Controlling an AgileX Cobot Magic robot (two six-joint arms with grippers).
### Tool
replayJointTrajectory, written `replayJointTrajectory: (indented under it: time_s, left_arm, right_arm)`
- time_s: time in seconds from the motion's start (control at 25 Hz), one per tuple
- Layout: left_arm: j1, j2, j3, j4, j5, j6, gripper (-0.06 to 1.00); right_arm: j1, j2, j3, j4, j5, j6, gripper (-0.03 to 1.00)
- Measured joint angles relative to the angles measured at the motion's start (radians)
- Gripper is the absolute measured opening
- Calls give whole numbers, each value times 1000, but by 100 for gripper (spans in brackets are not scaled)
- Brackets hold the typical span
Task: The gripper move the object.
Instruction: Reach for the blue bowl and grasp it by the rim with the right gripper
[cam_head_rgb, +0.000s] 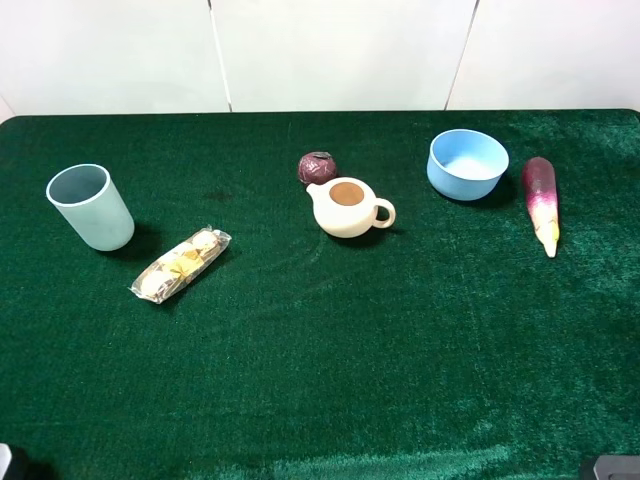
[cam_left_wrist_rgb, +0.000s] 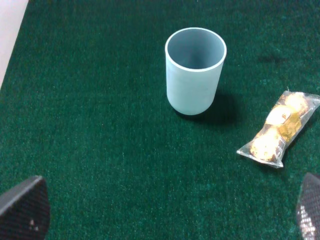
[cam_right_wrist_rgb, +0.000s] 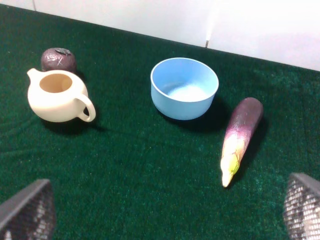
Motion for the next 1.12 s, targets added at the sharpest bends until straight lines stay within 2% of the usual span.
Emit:
replayJointTrajectory:
  time_s: [1.12]
  left_arm:
    - [0,0,0,0,0,0,99]
  right_arm:
    - [0,0,0,0,1,0,69]
